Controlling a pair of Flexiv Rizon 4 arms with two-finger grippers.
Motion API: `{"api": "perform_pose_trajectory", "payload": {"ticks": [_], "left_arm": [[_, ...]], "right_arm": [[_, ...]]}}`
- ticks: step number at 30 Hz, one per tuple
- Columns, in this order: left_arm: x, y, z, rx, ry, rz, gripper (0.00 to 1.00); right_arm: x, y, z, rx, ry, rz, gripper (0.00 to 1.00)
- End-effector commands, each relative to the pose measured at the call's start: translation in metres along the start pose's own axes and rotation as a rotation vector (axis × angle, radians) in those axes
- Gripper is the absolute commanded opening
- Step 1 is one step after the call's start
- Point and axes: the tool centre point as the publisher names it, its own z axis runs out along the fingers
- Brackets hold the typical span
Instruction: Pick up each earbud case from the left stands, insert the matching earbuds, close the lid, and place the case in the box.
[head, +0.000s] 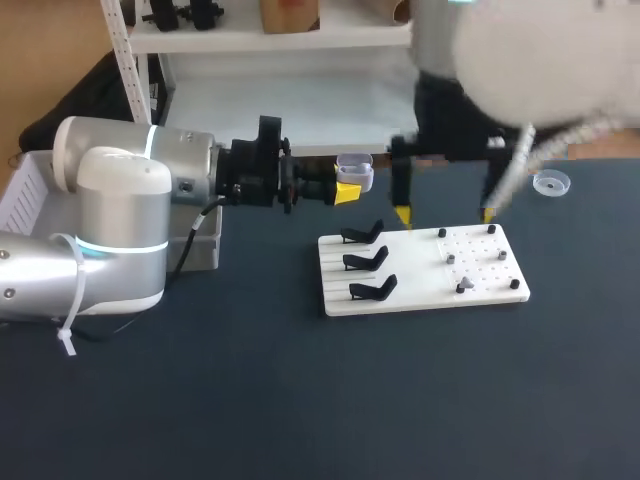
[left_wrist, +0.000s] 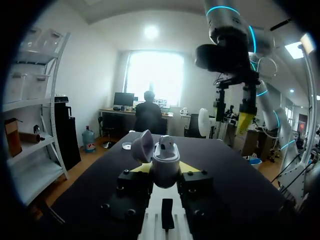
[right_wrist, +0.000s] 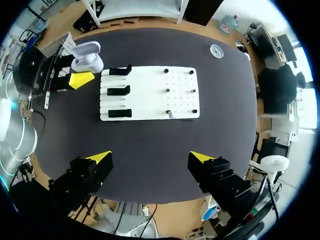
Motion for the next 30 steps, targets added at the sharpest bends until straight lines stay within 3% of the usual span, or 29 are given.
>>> {"api": "perform_pose_trajectory", "payload": {"ticks": [1,7,24,28,30], "left_arm": [[0.0,-0.001,0.0,-0.003,-0.002,0.001,0.0],[0.0,-0.001,0.0,-0.003,-0.002,0.001,0.0],[0.0,-0.001,0.0,-0.003,-0.002,0.001,0.0],[0.0,-0.001,0.0,-0.003,-0.002,0.001,0.0],[0.0,-0.001,0.0,-0.003,-0.002,0.001,0.0]], "right_arm": [[0.013,-0.017,0.026,-0.558,-0.319,0.044,1.0],[0.015,-0.022,0.052,-0.583,-0.286,0.093,1.0],[0.015,-0.022,0.052,-0.583,-0.286,0.093,1.0],[-0.005,-0.019,0.074,-0.542,-0.443,0.114,1.0],[-0.011,-0.019,0.081,-0.516,-0.452,0.118,1.0]]}}
